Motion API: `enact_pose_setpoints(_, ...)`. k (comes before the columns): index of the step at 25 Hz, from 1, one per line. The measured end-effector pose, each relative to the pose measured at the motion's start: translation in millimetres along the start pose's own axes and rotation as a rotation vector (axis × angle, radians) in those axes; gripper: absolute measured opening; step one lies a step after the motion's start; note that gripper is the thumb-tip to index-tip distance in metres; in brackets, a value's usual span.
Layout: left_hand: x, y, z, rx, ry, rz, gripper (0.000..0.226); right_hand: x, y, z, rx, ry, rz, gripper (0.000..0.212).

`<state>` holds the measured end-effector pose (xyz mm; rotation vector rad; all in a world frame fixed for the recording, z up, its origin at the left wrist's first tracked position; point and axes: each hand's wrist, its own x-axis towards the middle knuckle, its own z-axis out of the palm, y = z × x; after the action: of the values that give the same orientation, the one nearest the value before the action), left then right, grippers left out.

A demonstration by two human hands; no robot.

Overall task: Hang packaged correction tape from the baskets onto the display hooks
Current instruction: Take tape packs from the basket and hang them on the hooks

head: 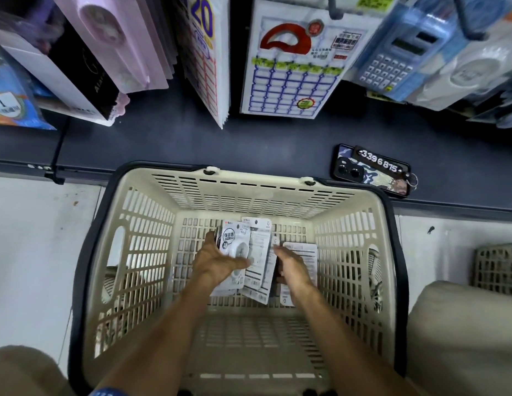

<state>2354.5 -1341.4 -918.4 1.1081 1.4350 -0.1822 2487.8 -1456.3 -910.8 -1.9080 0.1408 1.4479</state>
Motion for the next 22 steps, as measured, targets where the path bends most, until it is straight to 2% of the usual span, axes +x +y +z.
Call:
enact_pose_setpoints(2, 2, -1, -5, -0.031, 0.017, -0.006, 0.12, 5, 12, 5, 0.122, -0.083, -0.005, 0.036)
enact_pose_setpoints(5, 5, -2, -15, -0.117, 0.079, -0.007, 0.118, 9, 16, 6, 0.368, -0.155, -0.021, 0.032)
enact_pose_setpoints(8, 8, -3, -18, -0.128, 0.108, 0.03, 0.086, 10, 6, 19, 0.22, -0.21, -0.061, 0.045)
enact_pose_setpoints(11, 4, -4, -23, -0.175, 0.136, 0.033, 0.058, 11, 1, 32, 0.156, -0.193, -0.092, 0.031)
enact_pose_setpoints(12, 5, -5, -26, -0.212, 0.153, 0.021, 0.052, 9, 1, 36, 0.188, -0.213, -0.071, 0.026)
enact_pose_setpoints(15, 5, -8, -32, -0.319, 0.15, 0.007, 0.053, 6, 2, 52, 0.234, -0.279, -0.035, 0.039)
enact_pose_setpoints(18, 5, -10, -33, -0.414, 0.109, -0.026, 0.032, 1, -6, 66, 0.236, -0.192, -0.084, 0.036)
enact_pose_setpoints(20, 5, -14, -38, -0.538, -0.024, -0.059, 0.056, -6, -11, 74, 0.087, -0.124, -0.17, 0.036)
enact_pose_setpoints(22, 8, -20, -43, -0.561, -0.152, -0.029, 0.078, -15, -13, 85, -0.18, -0.028, -0.245, 0.044)
